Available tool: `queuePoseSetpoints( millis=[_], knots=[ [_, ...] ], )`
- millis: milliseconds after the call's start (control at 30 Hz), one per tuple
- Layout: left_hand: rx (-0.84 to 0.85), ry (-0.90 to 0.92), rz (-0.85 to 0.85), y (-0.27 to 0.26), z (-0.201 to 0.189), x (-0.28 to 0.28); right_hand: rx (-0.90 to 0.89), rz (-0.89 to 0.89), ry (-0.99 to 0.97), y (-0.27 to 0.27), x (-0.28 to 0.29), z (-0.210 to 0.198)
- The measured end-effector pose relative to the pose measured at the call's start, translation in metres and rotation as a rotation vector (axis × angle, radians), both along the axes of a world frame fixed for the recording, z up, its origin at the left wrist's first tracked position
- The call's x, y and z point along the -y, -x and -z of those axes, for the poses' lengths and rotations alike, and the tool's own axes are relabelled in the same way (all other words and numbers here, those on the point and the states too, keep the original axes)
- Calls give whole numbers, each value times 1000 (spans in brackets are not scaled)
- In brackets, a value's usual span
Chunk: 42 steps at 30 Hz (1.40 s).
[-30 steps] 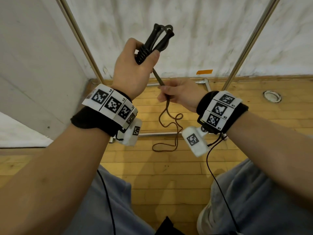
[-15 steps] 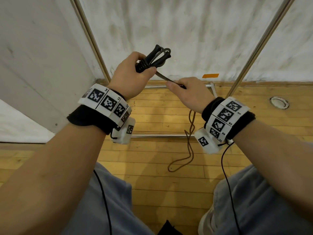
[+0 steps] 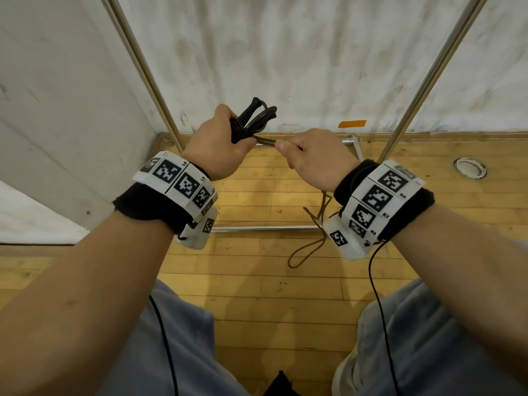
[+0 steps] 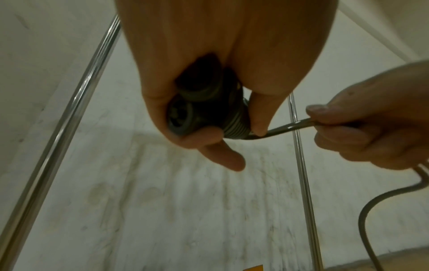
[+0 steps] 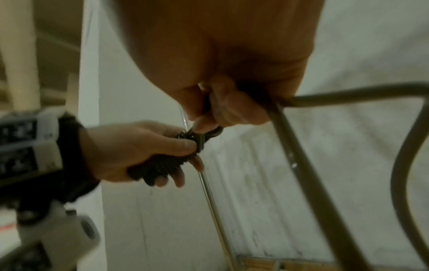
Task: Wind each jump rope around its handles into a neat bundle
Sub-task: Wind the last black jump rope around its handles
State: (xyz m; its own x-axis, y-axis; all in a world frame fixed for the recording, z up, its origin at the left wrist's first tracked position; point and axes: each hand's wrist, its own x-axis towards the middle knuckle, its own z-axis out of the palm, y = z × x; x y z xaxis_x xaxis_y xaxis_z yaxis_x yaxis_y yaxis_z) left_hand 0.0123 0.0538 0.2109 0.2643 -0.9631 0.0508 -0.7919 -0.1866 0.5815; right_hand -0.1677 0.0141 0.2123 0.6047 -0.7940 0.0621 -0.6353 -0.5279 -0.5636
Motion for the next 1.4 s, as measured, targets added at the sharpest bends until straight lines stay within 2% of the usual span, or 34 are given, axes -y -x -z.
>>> queuePoseSetpoints(
  millis=[100,333,533,667,833,967,1100,1300,1400],
  knots=[
    [47,18,-11,3,5,3,27,-3,-71,-1,-2,-3],
    [263,-75,81,17,17,6,28,-5,-12,3,-7,-7],
    [424,-185,42,27,26,7,-111,-29,-35,8,-9,-9],
    [561,-197,124,42,34,2,-201,28,50,10,-5,-9],
    [554,-98,277,54,35,-3,-109,165,4,16,8,-8],
    [462,-21,361,57,34,-6,27,267,-123,21,18,-5],
    [393,80,443,54,30,-11,92,282,-260,25,26,-5],
    [334,303,438,55,25,-21,256,227,-705,32,36,-4],
    [225,369,432,55,18,-27,373,131,-969,33,34,1]
  ],
)
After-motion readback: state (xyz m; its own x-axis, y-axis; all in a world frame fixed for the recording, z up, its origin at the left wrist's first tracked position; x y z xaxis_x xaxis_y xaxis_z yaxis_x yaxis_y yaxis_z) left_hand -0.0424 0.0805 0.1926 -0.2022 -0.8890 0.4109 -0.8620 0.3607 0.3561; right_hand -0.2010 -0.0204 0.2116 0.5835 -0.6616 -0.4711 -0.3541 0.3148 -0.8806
